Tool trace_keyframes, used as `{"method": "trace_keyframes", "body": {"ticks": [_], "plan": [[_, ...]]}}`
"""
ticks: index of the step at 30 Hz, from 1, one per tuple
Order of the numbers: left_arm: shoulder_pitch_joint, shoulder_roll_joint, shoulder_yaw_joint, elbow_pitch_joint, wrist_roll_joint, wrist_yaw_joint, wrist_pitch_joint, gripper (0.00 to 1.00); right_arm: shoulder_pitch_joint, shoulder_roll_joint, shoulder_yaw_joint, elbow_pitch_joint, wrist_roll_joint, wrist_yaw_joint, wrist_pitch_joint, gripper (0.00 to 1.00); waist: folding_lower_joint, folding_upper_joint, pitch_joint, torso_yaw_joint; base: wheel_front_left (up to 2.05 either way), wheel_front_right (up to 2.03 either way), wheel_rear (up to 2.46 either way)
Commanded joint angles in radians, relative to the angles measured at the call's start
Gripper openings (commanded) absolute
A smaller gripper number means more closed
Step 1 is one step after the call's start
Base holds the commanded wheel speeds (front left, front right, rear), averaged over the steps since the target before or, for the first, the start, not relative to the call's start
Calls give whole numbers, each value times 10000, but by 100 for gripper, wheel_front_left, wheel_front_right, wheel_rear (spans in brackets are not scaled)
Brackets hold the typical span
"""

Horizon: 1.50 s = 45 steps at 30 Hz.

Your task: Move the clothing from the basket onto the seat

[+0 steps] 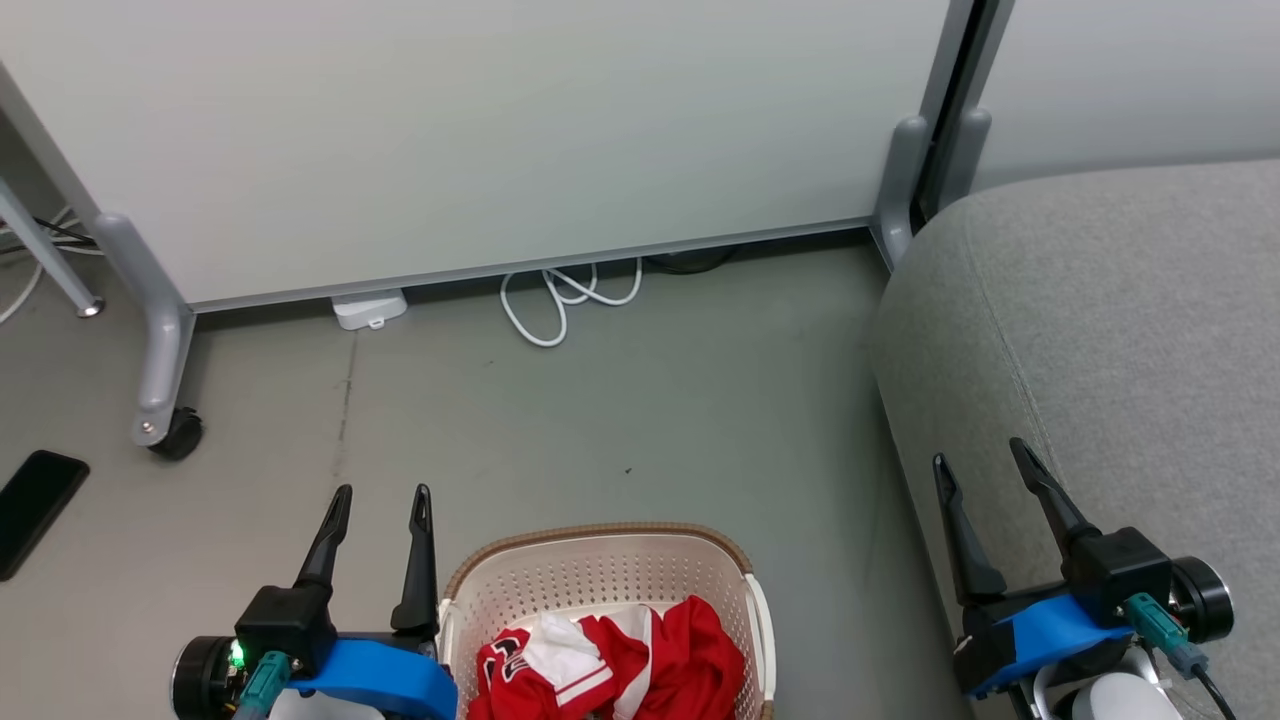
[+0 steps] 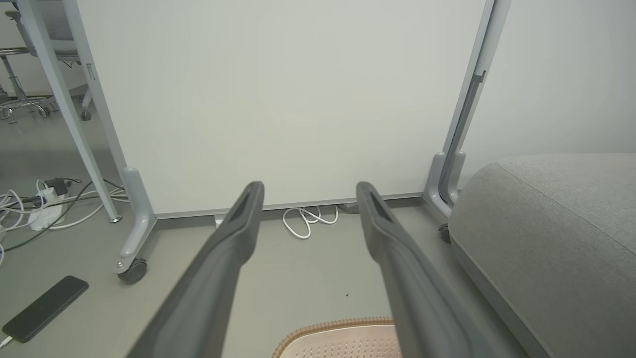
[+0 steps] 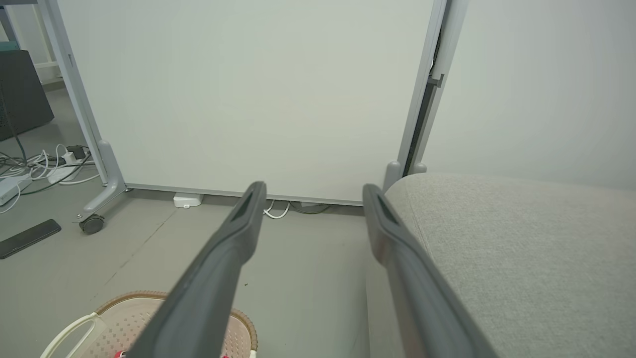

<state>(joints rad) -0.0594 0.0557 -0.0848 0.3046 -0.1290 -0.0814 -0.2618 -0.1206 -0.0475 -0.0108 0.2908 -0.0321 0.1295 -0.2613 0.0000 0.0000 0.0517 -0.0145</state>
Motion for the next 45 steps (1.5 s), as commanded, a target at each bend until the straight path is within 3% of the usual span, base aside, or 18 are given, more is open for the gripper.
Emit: {"method": "trace_keyframes", "body": {"ticks": [1, 9, 23, 31, 45], "plan": [[-87, -3, 20, 90, 43, -36, -49, 100, -150, -51, 21, -57, 49, 20, -59, 100, 0, 0, 139, -146, 0, 0, 0], [-477, 50, -12, 1042, 59, -91, -39, 100, -452, -46, 429, -311, 150, 16, -58, 100, 0, 0, 1163, -870, 0, 0, 0], [-2333, 726, -425, 4425, 494, -230, 57, 100, -1448, -40, 1448, -849, 764, 14, -51, 100, 0, 0, 3725, -2402, 0, 0, 0], [-3539, 1007, -560, 6128, 568, -135, 696, 100, -1896, -37, 1509, -1134, 1127, 14, -51, 100, 0, 0, 4929, -2797, 0, 0, 0], [-5089, 976, -283, 8279, 153, 730, 1881, 100, -2358, -37, 1772, -1399, 1647, 14, -50, 100, 0, 0, 6071, -3054, 0, 0, 0]]}}
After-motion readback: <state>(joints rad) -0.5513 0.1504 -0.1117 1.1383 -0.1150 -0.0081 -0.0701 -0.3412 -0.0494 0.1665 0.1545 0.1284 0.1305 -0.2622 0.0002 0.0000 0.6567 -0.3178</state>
